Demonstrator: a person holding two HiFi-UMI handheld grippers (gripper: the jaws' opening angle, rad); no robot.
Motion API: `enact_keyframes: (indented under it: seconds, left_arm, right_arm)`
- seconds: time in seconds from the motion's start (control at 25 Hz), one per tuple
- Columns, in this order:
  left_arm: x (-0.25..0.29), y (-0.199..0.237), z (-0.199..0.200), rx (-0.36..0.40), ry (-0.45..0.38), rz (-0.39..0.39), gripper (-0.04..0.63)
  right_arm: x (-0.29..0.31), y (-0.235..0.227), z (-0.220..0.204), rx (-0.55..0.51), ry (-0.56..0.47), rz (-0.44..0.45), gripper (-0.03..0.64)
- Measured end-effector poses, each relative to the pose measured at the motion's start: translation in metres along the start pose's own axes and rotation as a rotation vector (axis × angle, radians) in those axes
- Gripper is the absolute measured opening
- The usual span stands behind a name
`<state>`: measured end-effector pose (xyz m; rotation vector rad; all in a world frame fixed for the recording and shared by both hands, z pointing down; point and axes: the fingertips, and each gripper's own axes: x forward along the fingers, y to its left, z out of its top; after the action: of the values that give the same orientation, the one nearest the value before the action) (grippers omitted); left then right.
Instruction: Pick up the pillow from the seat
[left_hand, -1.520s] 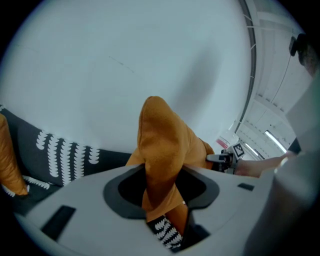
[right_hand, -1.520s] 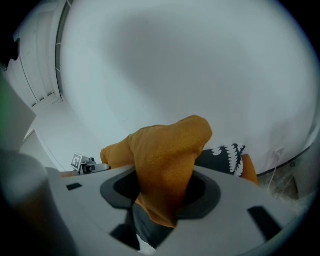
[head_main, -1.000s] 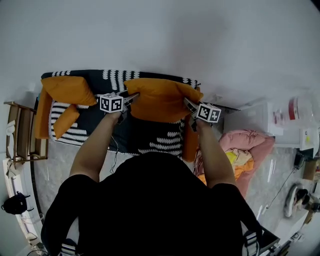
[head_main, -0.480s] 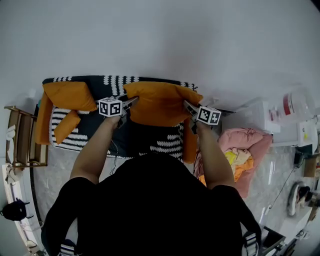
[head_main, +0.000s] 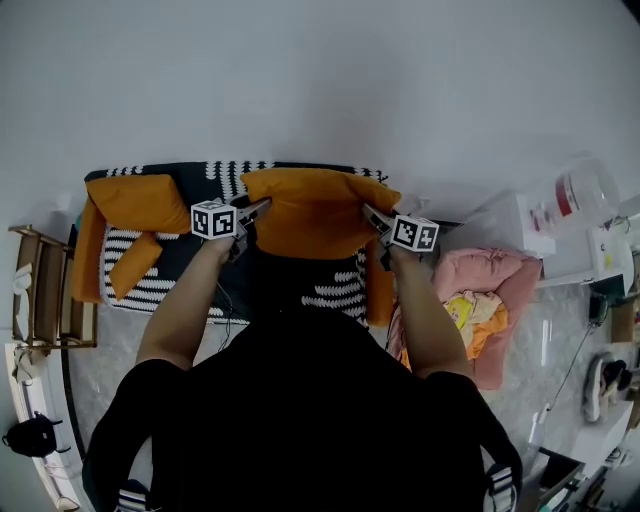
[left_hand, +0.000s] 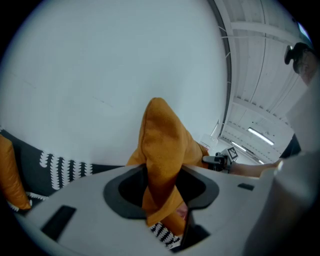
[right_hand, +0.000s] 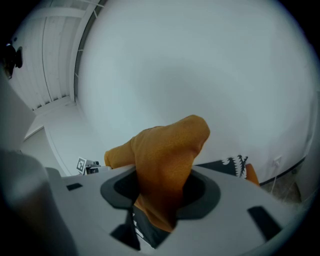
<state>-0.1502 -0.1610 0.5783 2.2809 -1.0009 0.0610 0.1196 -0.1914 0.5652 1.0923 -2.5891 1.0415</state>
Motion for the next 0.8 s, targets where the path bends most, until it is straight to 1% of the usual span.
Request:
enact_keyframes:
  seconds: [0.28, 0.6, 0.8]
  left_arm:
    - [-0.017, -0.018, 0.007, 0.024, -0.011, -0.031, 0.175]
    - [-0.034, -0.032, 0.009, 0.049, -0.018, -0.041, 0.173]
    - [-0.045, -0.041, 0.015, 0.065, -0.034, -0.05, 0.173]
  right_arm:
    - [-0.017, 0.02, 0.001, -0.016, -0.024, 0.004, 0.192]
    - [-0.035, 0.04, 0.003, -0.049, -0.045, 0.01, 0.19]
    - [-0.044, 0.053, 0.003, -0.049, -0.067, 0.022, 0.19]
